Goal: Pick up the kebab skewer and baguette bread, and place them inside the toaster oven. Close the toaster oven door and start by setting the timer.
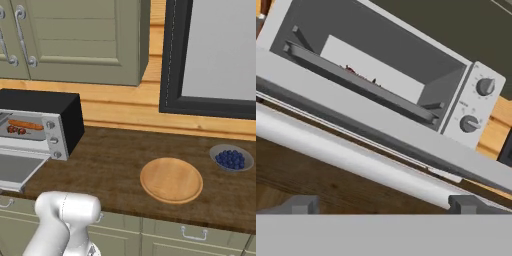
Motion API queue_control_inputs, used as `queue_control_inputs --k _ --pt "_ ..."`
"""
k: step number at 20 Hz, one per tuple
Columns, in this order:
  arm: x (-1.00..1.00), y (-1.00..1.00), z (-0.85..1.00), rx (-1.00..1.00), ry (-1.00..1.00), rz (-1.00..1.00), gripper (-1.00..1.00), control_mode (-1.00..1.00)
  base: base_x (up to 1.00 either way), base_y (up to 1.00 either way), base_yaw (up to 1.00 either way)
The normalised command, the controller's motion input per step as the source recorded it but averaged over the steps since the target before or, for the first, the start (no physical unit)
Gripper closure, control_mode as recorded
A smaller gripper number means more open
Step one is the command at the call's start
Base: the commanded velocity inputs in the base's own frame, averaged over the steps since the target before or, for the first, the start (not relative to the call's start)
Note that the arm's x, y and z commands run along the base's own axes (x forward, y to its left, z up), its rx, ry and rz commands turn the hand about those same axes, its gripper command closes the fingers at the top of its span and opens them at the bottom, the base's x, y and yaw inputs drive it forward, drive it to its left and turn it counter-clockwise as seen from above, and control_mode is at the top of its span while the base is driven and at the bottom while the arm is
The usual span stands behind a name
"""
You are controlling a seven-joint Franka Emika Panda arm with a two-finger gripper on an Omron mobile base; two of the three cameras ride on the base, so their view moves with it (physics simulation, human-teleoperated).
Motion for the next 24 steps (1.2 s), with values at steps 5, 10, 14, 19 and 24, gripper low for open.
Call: queue_control_inputs --k 5,10,14,19,24 --pt "0.90 -0.32 1.00 0.01 0.00 0.00 -1.00 -1.00 0.00 0.00 0.00" --pt "0.78 -0.29 1.00 0.01 0.00 0.00 -1.00 -1.00 0.00 0.00 0.00" --pt "0.78 -0.26 1.00 0.00 0.00 0.00 -1.00 -1.00 0.00 0.00 0.00" --pt "0.97 -0.27 0.69 0.00 0.00 0.00 -1.00 -1.00 0.00 0.00 0.00" --pt "0.84 -0.24 0.18 0.00 0.01 0.00 -1.00 -1.00 0.00 0.00 0.00"
